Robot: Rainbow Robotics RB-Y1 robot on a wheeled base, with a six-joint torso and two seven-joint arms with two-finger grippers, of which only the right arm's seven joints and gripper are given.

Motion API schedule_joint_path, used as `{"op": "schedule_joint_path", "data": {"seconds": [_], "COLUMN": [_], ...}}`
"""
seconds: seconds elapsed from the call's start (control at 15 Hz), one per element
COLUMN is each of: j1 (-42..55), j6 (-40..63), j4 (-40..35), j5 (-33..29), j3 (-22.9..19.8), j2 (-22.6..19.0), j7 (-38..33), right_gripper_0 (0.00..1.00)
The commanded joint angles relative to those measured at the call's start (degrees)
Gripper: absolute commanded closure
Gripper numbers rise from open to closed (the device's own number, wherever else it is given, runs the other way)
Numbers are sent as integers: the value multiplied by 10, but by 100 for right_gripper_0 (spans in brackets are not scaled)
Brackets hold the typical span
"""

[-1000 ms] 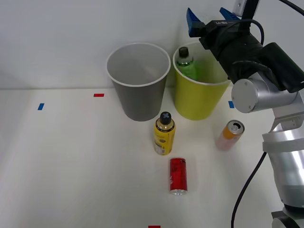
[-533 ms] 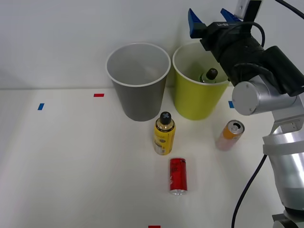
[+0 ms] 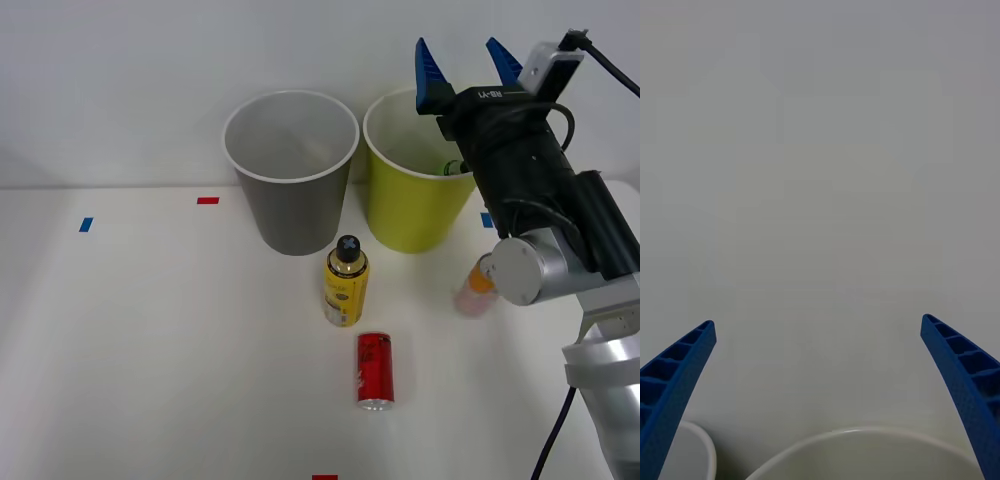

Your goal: Put cans in the gray bin, plastic bottles in the light green bin

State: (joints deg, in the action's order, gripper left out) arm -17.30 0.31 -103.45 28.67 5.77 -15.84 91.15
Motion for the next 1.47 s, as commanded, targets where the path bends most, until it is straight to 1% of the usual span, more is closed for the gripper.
{"op": "schedule_joint_path", "data": {"seconds": [0.07,0.33,0.73,1.0,1.33,1.47], "j1": [80,181,308,361,405,424], "j6": [-22,-85,-152,-173,-178,-177], "j4": [-72,-107,-106,-107,-107,-107], "j5": [9,9,-7,-30,-36,-48], "j3": [2,2,-1,-8,-18,-17], "j2": [-12,-21,-17,-16,-25,7], "j7": [-10,-8,0,5,5,12], "right_gripper_0": [7,6,7,6,6,7]}}
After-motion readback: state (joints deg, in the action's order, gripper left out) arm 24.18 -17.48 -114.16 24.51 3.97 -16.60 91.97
